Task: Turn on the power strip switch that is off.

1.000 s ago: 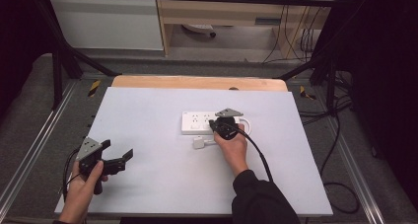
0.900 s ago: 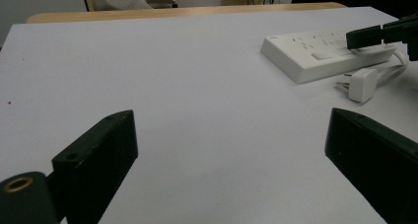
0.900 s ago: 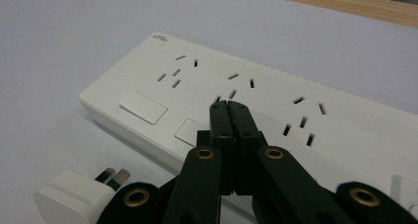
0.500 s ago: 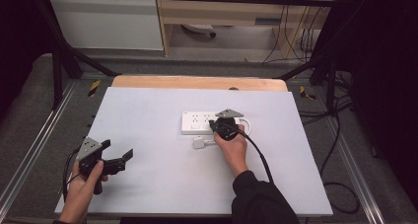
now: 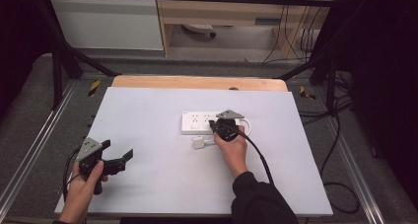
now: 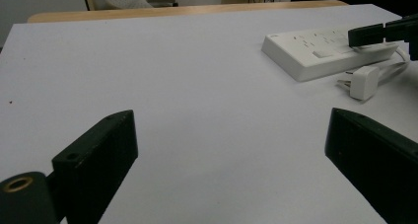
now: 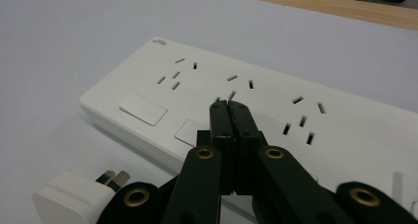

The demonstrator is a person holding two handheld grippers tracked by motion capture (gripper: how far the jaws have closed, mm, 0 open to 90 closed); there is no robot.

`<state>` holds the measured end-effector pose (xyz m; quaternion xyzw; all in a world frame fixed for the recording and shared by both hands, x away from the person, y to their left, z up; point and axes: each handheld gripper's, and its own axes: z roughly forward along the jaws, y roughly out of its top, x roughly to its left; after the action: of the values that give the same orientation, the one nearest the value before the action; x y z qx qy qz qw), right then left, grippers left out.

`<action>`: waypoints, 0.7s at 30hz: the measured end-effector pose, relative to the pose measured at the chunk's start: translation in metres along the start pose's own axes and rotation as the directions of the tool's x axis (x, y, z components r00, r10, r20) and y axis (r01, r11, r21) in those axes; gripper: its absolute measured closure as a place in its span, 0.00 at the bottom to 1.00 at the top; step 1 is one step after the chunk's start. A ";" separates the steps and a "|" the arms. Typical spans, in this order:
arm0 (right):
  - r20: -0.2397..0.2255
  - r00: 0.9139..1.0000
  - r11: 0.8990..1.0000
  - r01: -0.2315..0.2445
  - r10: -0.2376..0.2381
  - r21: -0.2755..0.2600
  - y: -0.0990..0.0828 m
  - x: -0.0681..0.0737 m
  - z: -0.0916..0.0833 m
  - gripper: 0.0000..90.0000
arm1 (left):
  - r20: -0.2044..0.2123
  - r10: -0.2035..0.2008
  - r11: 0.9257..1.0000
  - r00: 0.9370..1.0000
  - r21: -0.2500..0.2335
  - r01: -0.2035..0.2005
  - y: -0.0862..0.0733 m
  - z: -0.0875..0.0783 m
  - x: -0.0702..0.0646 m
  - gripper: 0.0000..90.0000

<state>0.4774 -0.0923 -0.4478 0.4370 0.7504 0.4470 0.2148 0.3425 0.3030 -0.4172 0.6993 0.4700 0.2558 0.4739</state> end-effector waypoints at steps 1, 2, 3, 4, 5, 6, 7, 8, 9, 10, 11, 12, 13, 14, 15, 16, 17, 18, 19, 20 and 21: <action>0.000 1.000 1.000 0.001 -0.001 -0.003 0.000 0.000 0.000 1.00 | -0.001 0.000 1.000 1.000 0.000 0.000 0.000 0.000 0.000 0.06; 0.001 1.000 1.000 -0.001 0.001 -0.005 -0.001 0.000 0.000 1.00 | -0.001 0.000 1.000 1.000 0.000 0.000 0.000 0.000 0.000 0.06; 0.001 1.000 1.000 -0.002 0.002 -0.007 -0.001 0.000 0.000 1.00 | -0.001 0.000 1.000 1.000 -0.001 0.000 0.000 0.000 0.000 0.06; -0.001 1.000 1.000 -0.004 0.004 -0.007 -0.001 0.000 0.000 1.00 | -0.001 0.000 1.000 1.000 -0.001 0.000 0.000 0.000 0.000 0.06; 0.000 1.000 1.000 -0.004 0.004 -0.008 -0.001 0.000 0.000 1.00 | -0.002 0.001 1.000 1.000 0.000 -0.001 0.000 0.000 0.000 0.06; 0.001 1.000 1.000 -0.003 0.003 -0.009 -0.001 0.000 0.000 1.00 | -0.001 0.001 1.000 1.000 0.000 -0.001 0.000 0.000 0.000 0.06; 0.001 1.000 1.000 -0.004 0.004 -0.009 -0.001 0.001 0.000 1.00 | -0.001 0.001 1.000 1.000 0.001 -0.001 0.000 0.000 0.000 0.06; 0.002 1.000 1.000 -0.002 0.002 -0.011 -0.002 0.000 0.000 1.00 | -0.001 0.001 1.000 1.000 0.001 -0.001 0.000 0.000 0.000 0.06; 0.002 1.000 1.000 0.000 0.000 -0.011 -0.002 0.001 0.000 1.00 | -0.001 0.001 1.000 1.000 0.001 -0.001 0.000 0.000 0.000 0.06; 0.003 1.000 1.000 0.002 -0.002 -0.011 -0.002 0.001 0.000 1.00 | -0.001 0.001 1.000 1.000 0.003 -0.001 0.000 0.000 0.000 0.06; 0.004 1.000 1.000 0.004 -0.004 -0.011 -0.002 0.001 0.000 1.00 | -0.001 0.001 1.000 1.000 0.003 -0.001 0.000 0.000 0.000 0.06; 0.004 1.000 1.000 0.004 -0.004 -0.011 -0.002 0.001 0.000 1.00 | -0.001 0.002 1.000 1.000 0.003 -0.002 0.000 0.000 0.000 0.06; 0.007 1.000 1.000 0.005 -0.005 -0.009 -0.002 0.001 0.000 1.00 | -0.001 0.002 1.000 1.000 0.002 -0.002 0.000 0.000 0.000 0.06; 0.008 1.000 1.000 0.008 -0.008 -0.003 -0.002 0.000 0.001 1.00 | -0.002 0.002 1.000 1.000 0.002 -0.002 0.000 0.000 0.000 0.06; 0.008 1.000 1.000 0.009 -0.008 -0.003 -0.003 0.000 0.001 1.00 | -0.002 0.002 1.000 1.000 0.003 -0.002 0.000 0.000 0.000 0.06; 0.005 1.000 1.000 0.000 0.000 -0.006 -0.004 0.000 0.001 1.00 | -0.002 0.002 1.000 1.000 0.003 -0.002 0.000 0.000 0.000 0.06; 0.006 1.000 1.000 -0.002 0.002 -0.005 -0.004 0.000 0.001 1.00 | -0.002 0.002 1.000 1.000 0.002 -0.002 0.000 0.000 0.000 0.06; 0.007 1.000 1.000 0.003 -0.003 -0.004 -0.003 0.000 0.001 1.00 | -0.002 0.001 1.000 1.000 0.001 -0.001 0.000 0.000 0.000 0.06; 0.007 1.000 1.000 0.004 -0.004 -0.004 -0.003 0.000 0.001 1.00 | -0.001 0.000 1.000 1.000 0.004 0.000 0.000 0.000 0.000 0.06; 0.007 1.000 1.000 0.004 -0.004 -0.004 -0.003 0.000 0.001 1.00 | -0.001 0.000 1.000 1.000 0.004 0.000 0.000 0.000 0.000 0.06; 0.005 1.000 1.000 0.001 -0.001 -0.004 -0.003 0.000 0.001 1.00 | -0.001 0.002 1.000 1.000 0.004 -0.002 0.000 0.000 0.000 0.06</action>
<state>0.4767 -0.0926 -0.4510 0.4373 0.7493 0.4471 0.2178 0.3424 0.3034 -0.4172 0.7005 0.4702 0.2555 0.4721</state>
